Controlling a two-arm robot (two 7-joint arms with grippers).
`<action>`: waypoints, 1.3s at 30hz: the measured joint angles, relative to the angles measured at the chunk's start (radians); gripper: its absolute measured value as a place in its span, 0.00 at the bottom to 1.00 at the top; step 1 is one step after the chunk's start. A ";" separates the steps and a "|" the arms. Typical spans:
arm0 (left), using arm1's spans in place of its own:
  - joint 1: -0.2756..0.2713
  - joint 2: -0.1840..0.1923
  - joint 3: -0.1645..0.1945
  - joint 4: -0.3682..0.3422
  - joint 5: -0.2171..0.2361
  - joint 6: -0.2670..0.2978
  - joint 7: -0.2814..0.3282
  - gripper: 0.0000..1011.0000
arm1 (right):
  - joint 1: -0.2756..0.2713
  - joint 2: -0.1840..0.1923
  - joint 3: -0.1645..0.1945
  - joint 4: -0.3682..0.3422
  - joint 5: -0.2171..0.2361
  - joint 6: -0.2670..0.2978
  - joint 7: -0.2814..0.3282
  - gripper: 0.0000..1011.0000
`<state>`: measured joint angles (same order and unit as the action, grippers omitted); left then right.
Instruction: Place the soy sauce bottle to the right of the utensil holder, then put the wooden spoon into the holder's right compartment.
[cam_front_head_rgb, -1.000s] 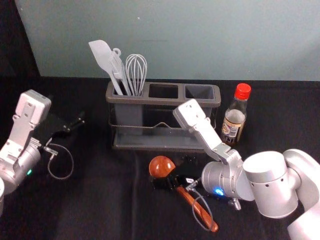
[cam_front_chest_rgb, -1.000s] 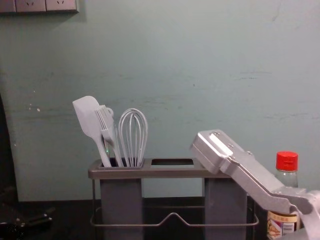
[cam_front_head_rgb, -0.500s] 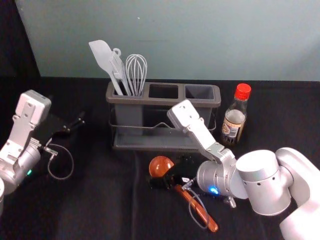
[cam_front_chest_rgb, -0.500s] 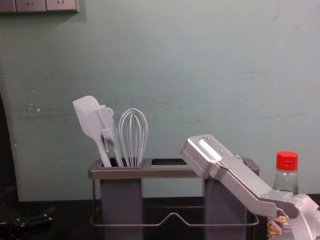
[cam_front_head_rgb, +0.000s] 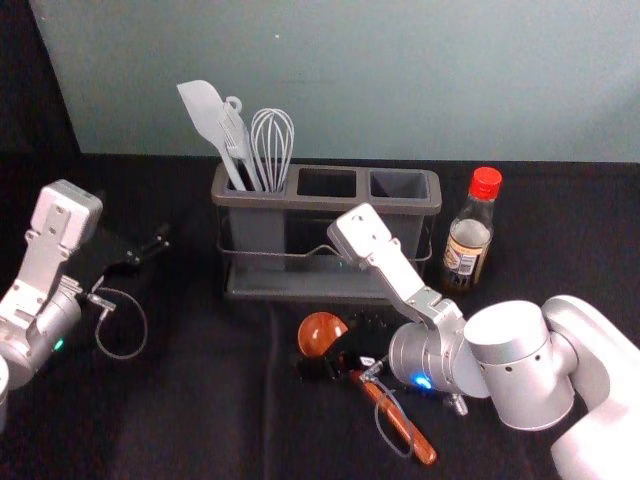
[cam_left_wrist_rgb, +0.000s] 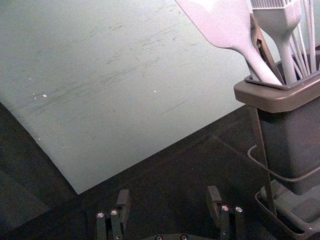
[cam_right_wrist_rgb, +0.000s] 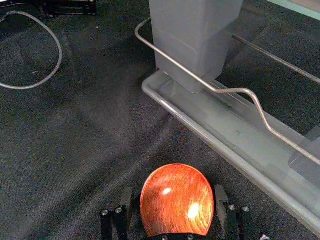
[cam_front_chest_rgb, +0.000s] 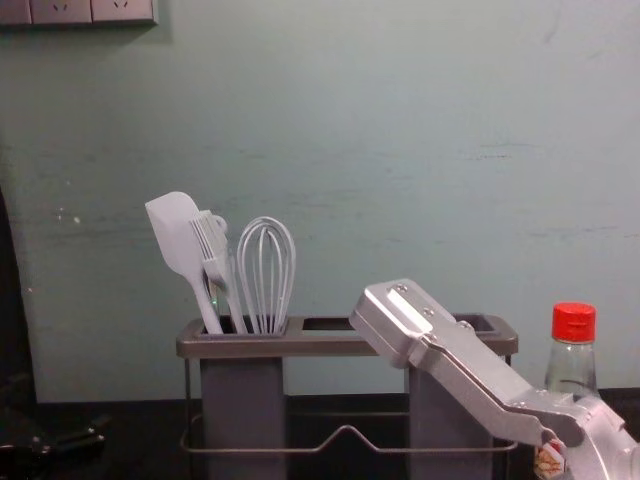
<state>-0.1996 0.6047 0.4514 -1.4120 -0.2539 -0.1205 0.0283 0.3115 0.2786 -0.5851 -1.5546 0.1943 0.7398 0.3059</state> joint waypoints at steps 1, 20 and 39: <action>0.000 0.000 0.000 0.000 0.000 0.000 0.000 0.99 | 0.000 0.000 0.000 0.000 0.000 0.000 0.000 0.99; 0.000 0.000 0.000 0.000 0.000 0.000 0.000 0.99 | -0.002 0.001 0.002 -0.005 0.002 0.003 -0.005 0.84; 0.000 0.000 0.000 0.000 0.000 0.000 0.000 0.99 | -0.060 0.024 0.037 -0.095 0.011 -0.096 0.018 0.83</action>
<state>-0.1995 0.6047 0.4515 -1.4119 -0.2539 -0.1205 0.0283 0.2516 0.3025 -0.5483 -1.6497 0.2054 0.6441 0.3243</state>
